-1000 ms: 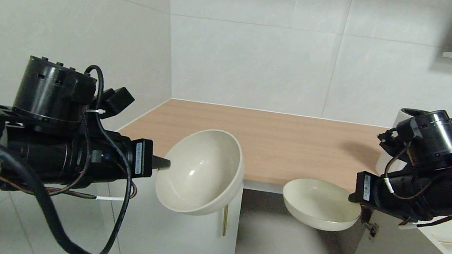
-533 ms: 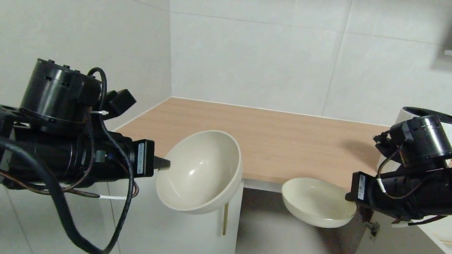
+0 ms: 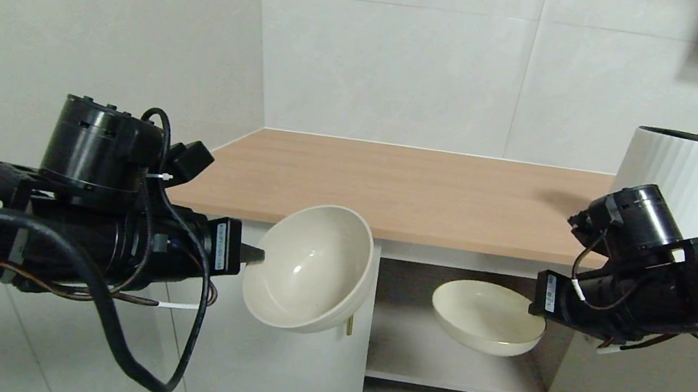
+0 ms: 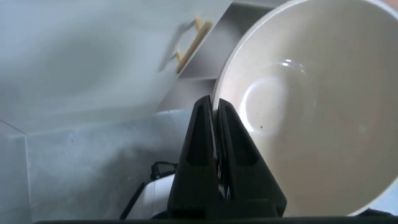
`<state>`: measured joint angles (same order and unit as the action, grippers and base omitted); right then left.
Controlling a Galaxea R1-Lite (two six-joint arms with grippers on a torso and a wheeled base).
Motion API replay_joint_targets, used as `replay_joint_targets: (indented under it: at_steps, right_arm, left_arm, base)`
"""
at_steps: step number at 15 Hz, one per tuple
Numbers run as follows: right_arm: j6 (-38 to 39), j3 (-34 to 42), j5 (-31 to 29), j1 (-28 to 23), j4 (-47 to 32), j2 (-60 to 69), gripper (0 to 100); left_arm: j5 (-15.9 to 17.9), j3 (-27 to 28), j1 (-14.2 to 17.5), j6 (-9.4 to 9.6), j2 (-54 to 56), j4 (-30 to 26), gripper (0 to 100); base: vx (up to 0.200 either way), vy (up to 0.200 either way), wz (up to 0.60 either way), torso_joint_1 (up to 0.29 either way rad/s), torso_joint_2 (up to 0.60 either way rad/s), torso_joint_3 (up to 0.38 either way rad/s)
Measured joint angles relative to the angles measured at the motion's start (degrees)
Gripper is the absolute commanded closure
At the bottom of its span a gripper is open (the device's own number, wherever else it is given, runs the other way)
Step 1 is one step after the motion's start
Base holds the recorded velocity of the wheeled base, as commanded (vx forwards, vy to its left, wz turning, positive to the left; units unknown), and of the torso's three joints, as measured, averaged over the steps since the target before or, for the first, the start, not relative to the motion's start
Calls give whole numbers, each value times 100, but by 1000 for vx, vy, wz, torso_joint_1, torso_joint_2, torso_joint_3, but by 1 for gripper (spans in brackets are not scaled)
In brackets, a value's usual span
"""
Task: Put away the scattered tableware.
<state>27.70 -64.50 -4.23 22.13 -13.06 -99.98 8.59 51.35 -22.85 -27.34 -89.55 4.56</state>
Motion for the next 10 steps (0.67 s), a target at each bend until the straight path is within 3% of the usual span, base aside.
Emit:
replay_joint_targets:
  at_steps: [5,10]
  right_arm:
    - [0,0,-11,0,72,-110,100]
    - [0,23,-9,0,138,-195,100]
  left_arm:
    - [2,-2,-2,2,-16,0,100]
    - [0,2,-2,4,-24,0,100]
  base:
    - [0,0,0,-143,456,307]
    - [0,0,0,15,47,22]
